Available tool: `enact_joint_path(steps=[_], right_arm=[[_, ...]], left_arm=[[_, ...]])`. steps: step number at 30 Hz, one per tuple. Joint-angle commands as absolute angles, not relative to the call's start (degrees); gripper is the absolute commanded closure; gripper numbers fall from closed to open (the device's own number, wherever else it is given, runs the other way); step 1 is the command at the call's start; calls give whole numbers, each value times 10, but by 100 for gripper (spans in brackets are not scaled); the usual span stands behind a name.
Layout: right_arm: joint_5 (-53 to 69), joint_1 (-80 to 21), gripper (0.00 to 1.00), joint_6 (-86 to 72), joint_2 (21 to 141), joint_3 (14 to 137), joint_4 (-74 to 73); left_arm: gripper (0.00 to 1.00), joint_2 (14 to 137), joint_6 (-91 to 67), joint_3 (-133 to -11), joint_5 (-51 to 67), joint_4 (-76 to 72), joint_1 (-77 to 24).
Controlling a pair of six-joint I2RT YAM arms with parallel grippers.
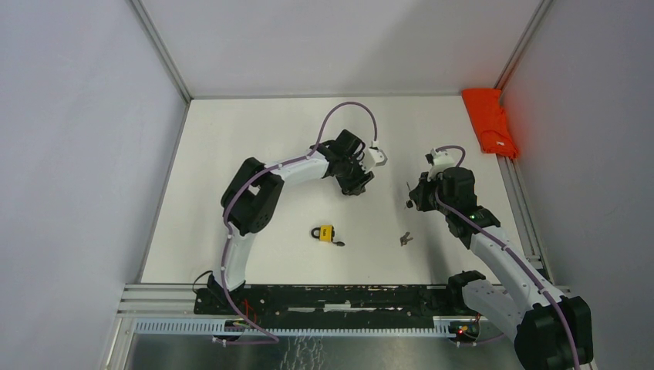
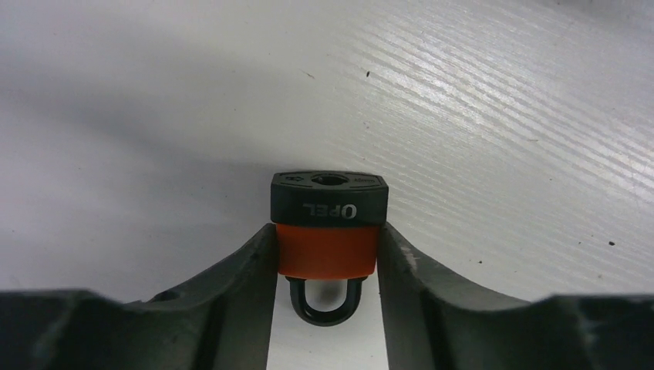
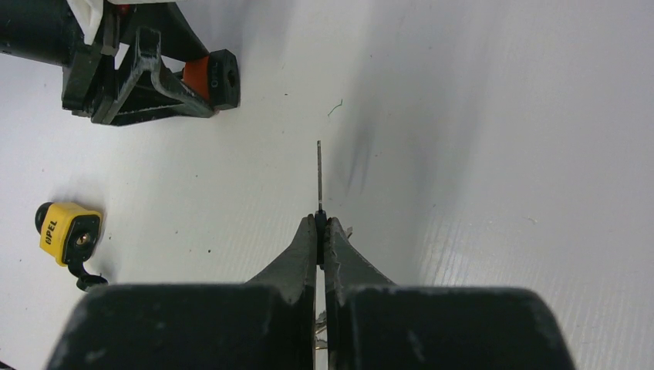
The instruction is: Unlock with the key
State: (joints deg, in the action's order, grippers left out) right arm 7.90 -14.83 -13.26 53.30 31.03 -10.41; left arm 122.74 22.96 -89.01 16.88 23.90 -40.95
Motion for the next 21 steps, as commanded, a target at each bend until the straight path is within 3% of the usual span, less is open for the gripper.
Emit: enact_joint_path(steps=[1, 4, 8, 17, 21], right_arm=[[74, -145, 100, -138, 525, 308, -91], [75, -145, 100, -138, 527, 308, -90], [83, -145, 100, -138, 534, 305, -84], [132, -145, 100, -143, 551, 318, -71], [186, -145, 100, -140, 546, 337, -76]], left_arm=[[55, 1258, 238, -900, 180, 280, -410], [67, 1270, 237, -913, 180, 298, -410], [96, 1272, 231, -915, 174, 302, -410], [98, 1122, 205, -820, 175, 194, -430], [98, 1046, 208, -813, 187, 220, -464]])
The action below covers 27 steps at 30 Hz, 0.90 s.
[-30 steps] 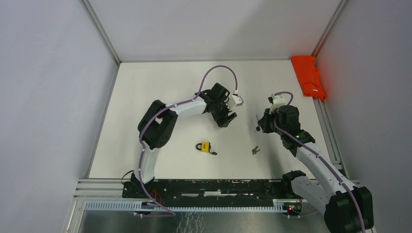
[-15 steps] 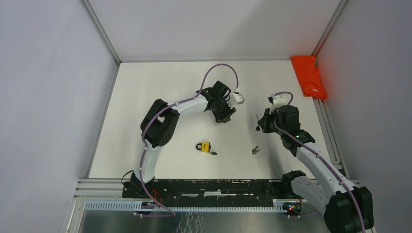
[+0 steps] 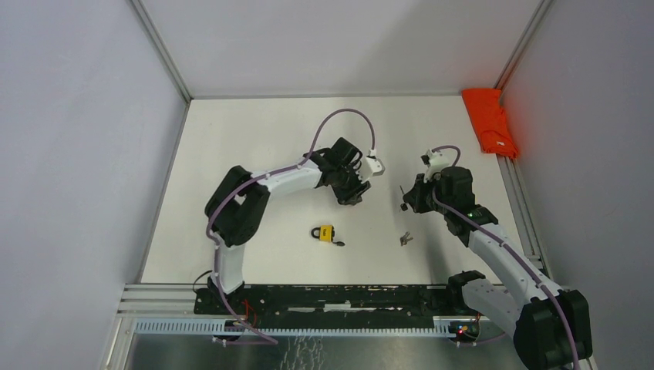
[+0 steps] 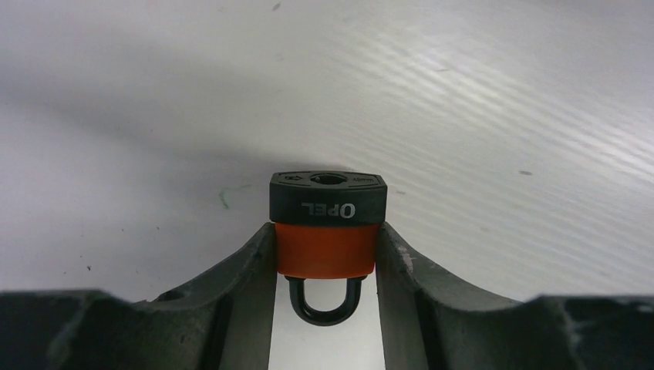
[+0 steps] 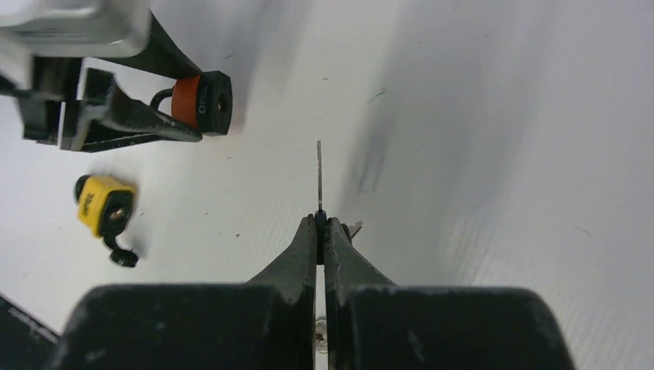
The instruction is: Unlock with the key
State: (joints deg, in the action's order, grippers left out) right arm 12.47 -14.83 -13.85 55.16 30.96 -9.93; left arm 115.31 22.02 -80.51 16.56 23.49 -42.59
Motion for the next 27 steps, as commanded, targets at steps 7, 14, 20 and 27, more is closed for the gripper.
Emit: enact_joint_path(steps=[7, 14, 20, 27], right_arm=[[351, -145, 100, -195, 520, 322, -33], [470, -145, 100, -250, 468, 317, -28], [543, -173, 100, -289, 436, 319, -42], [587, -248, 100, -345, 452, 289, 25]], left_arm=[[98, 933, 264, -805, 146, 313, -567], [98, 695, 324, -596, 79, 255, -600], [98, 547, 311, -541, 77, 311, -604], [98, 466, 336, -533, 35, 386, -610]])
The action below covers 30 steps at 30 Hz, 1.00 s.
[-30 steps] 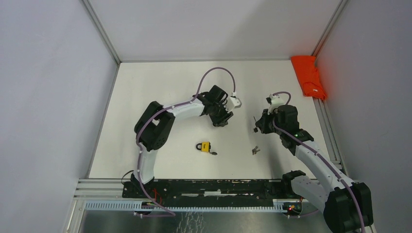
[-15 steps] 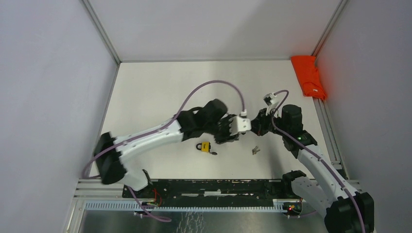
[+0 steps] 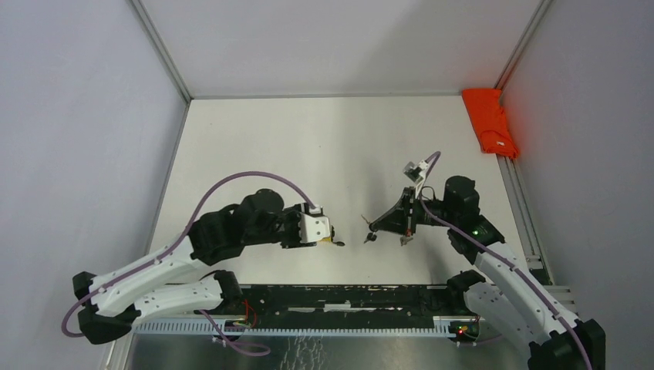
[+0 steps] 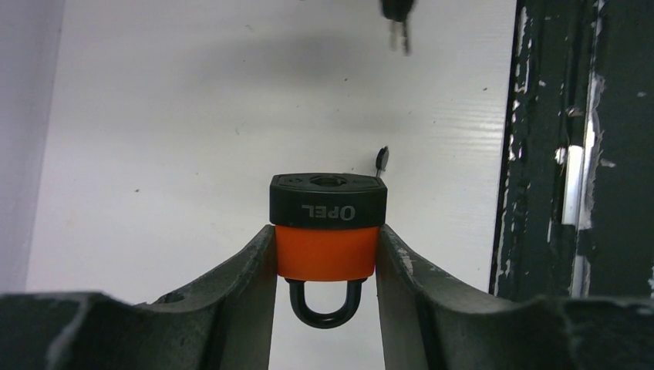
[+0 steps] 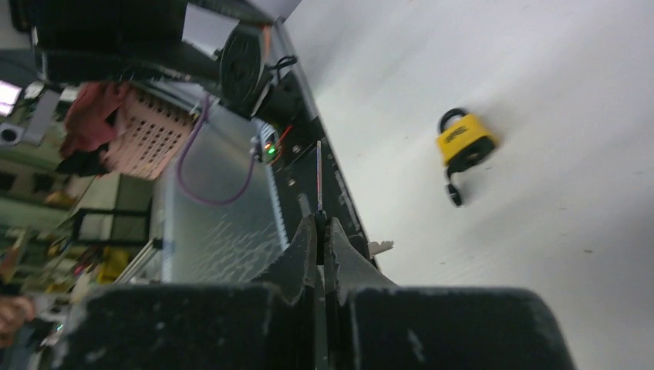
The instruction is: Unlock with the key
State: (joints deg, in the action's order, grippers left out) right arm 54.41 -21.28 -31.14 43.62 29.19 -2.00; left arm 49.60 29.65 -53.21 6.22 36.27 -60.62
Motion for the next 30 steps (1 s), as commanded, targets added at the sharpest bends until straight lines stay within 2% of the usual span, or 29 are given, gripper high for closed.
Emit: enact_joint_path(steps=[1, 8, 12, 18, 30], right_arm=[[585, -260, 100, -339, 462, 298, 17], [615, -313, 100, -338, 531, 344, 39], [624, -339, 100, -337, 582, 365, 56], [644, -382, 100, -415, 661, 375, 196], [645, -442, 100, -405, 743, 429, 204]], left_arm=[[98, 465, 338, -538, 30, 392, -611], [98, 444, 398, -546, -77, 426, -646], [98, 441, 412, -558, -84, 457, -647], [98, 472, 411, -575, -75, 488, -684], [98, 516, 403, -607, -70, 488, -748]])
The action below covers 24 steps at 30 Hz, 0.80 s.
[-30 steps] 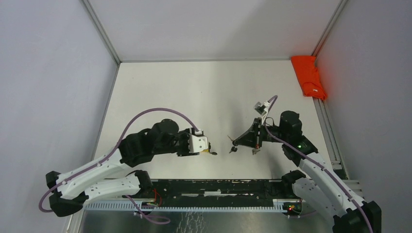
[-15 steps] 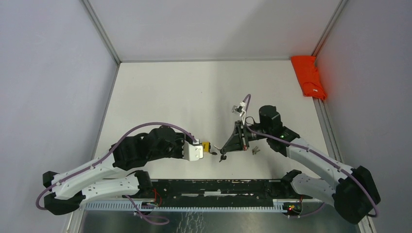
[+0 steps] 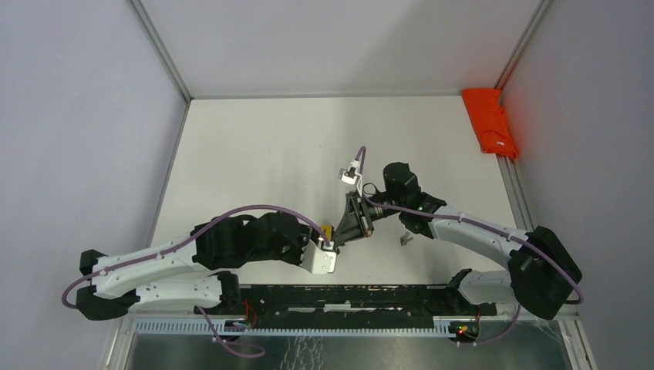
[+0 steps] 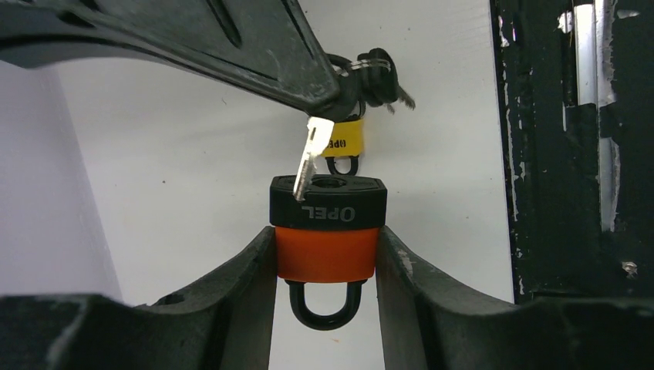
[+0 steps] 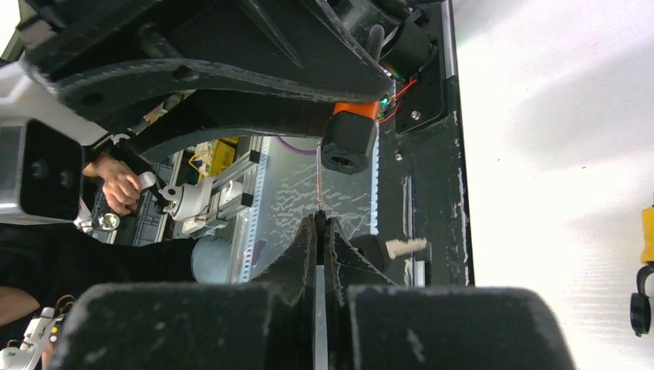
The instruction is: Unlock with the key
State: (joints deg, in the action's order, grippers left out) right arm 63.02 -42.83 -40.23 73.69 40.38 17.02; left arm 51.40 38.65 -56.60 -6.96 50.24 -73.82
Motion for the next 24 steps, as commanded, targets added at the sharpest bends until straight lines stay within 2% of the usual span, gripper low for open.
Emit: enact_joint_path(steps=[1, 18, 24], right_arm=[[643, -445, 100, -405, 744, 428, 202], [602, -448, 100, -319, 711, 424, 78], [592, -448, 100, -315, 709, 419, 77]], left_arm=[[98, 517, 403, -607, -71, 489, -751], [98, 517, 400, -594, -72, 497, -758], [98, 520, 400, -598, -67, 497, -758]])
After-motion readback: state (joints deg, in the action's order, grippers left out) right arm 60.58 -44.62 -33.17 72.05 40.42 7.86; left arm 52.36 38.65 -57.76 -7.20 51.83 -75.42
